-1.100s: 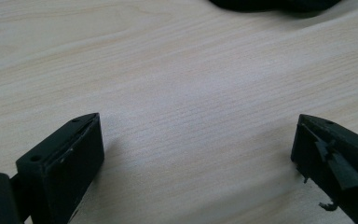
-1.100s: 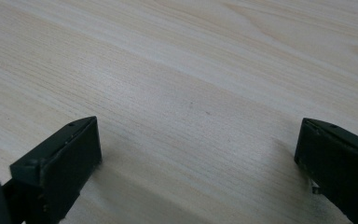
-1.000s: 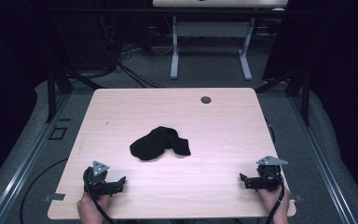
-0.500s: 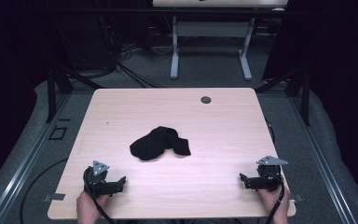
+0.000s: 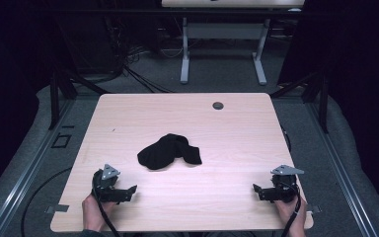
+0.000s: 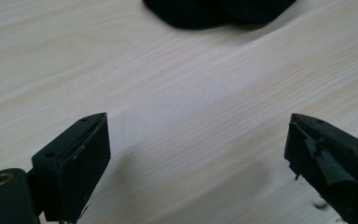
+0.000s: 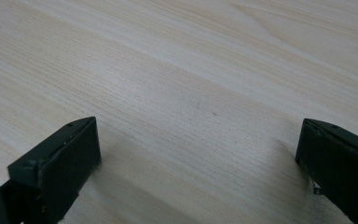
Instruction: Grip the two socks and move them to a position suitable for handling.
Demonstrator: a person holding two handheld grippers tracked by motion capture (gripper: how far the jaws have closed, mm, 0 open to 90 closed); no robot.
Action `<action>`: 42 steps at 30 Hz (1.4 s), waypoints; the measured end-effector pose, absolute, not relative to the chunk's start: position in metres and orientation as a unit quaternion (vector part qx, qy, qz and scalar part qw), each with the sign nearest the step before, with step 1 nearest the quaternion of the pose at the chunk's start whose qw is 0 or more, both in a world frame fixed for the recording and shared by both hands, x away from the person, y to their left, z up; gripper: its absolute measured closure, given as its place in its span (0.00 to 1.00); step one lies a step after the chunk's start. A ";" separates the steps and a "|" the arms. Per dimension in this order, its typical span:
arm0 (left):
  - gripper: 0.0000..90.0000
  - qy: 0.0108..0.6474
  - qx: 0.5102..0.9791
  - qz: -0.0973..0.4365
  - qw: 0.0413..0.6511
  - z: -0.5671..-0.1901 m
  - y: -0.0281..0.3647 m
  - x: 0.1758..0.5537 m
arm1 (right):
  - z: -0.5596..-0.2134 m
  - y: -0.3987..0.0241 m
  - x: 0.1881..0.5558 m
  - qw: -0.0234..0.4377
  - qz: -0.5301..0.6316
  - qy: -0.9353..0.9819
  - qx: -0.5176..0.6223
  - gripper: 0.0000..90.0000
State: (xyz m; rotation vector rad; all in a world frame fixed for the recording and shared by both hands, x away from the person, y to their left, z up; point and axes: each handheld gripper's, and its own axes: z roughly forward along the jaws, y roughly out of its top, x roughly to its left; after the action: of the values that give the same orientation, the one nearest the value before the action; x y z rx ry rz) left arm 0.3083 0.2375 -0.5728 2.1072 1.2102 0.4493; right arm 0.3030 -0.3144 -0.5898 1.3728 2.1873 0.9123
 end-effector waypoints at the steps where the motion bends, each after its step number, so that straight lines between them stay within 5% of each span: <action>1: 0.06 0.459 0.806 0.167 0.334 -0.570 0.236 0.310 | -0.590 -0.314 0.303 0.200 0.326 0.783 0.491 0.00; 24: 0.01 0.379 0.836 0.143 0.369 -0.527 0.151 0.372 | -0.590 -0.315 0.303 0.201 0.325 0.783 0.491 0.00; 31: 0.18 0.387 0.838 0.131 0.361 -0.533 0.133 0.396 | -0.590 -0.315 0.303 0.200 0.326 0.783 0.491 0.00; 42: 0.60 0.399 0.841 0.140 0.338 -0.538 0.114 0.410 | -0.590 -0.315 0.303 0.200 0.326 0.783 0.490 0.00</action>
State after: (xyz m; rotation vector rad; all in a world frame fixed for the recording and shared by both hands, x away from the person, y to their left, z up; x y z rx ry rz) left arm 0.4098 0.1138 -0.5379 2.1900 1.0389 0.3657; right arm 0.3030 -0.3148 -0.5896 1.3706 2.1900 0.9101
